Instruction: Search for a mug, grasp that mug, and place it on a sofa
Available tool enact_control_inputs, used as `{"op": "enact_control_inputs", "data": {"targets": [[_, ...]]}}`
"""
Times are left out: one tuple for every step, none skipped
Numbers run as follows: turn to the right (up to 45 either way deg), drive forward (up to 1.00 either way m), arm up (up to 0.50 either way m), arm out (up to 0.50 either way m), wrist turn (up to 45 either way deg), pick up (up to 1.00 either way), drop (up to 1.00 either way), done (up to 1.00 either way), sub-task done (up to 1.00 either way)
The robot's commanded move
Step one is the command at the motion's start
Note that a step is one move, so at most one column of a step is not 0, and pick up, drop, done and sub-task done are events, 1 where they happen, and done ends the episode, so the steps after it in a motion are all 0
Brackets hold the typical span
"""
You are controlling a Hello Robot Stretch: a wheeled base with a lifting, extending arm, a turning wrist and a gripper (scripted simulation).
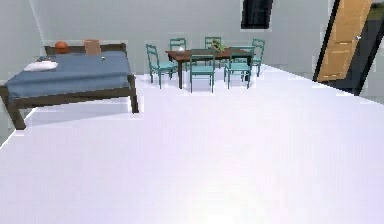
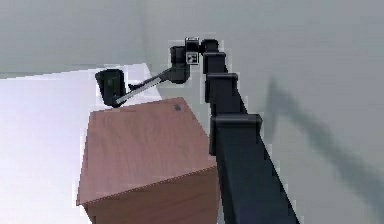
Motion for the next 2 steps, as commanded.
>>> {"op": "enact_control_inputs", "data": {"targets": [[0.0,0.00,0.00,0.00,-45.0,0.00,0.00,0.00,0.00],[0.0,0.00,0.00,0.00,-12.0,0.00,0.00,0.00,0.00]]}}
